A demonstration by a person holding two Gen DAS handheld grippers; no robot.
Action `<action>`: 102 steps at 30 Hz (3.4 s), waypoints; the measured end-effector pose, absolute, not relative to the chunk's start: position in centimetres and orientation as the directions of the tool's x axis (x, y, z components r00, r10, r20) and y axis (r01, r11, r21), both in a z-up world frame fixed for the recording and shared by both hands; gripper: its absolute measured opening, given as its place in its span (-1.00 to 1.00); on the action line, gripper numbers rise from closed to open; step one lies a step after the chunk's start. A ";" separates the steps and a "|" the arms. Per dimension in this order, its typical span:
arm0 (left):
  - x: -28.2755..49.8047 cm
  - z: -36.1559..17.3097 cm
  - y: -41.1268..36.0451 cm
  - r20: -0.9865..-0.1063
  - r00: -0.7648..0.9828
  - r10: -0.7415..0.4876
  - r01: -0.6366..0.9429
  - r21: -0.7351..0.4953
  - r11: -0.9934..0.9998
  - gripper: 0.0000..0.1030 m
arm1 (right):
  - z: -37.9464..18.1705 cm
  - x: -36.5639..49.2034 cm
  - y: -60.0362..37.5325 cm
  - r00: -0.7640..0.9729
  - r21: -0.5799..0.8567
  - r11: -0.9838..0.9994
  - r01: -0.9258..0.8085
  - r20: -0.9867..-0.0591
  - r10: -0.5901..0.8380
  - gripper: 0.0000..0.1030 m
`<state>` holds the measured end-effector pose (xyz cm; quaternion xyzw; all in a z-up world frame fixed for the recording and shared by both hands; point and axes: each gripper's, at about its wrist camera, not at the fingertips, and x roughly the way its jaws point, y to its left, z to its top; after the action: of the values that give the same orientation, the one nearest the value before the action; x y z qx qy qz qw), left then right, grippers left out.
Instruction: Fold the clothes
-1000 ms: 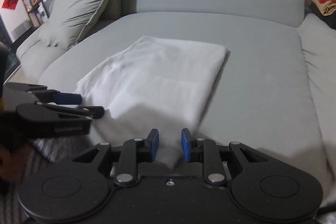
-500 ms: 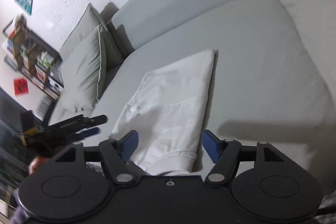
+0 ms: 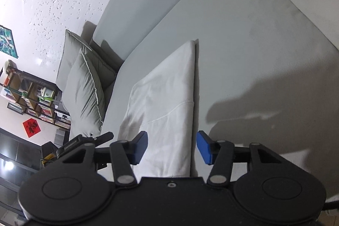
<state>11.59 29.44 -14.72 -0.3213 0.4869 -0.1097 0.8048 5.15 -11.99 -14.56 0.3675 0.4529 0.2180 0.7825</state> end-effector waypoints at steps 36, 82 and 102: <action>12.9 -10.7 21.1 -0.681 0.639 -0.357 0.135 -0.358 0.924 -0.89 | -14.1 12.8 -7.4 0.598 0.690 0.718 -0.089 -0.539 0.592 -0.89; 17.9 -9.5 -14.6 -0.647 0.620 -0.443 0.389 -0.237 0.890 -0.44 | -9.0 3.1 -48.6 0.838 0.424 0.807 0.411 -0.524 -0.151 -0.34; 8.3 -9.3 -23.6 -0.752 0.515 -0.412 0.644 0.022 0.765 -0.16 | -7.8 -2.4 -38.7 0.699 0.148 0.925 0.350 -0.699 -0.153 -0.46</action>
<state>8.26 -23.64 -9.25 0.1510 0.3842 -0.3077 0.8573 -2.40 -38.71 -7.82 0.1361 0.3626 -0.1378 0.9116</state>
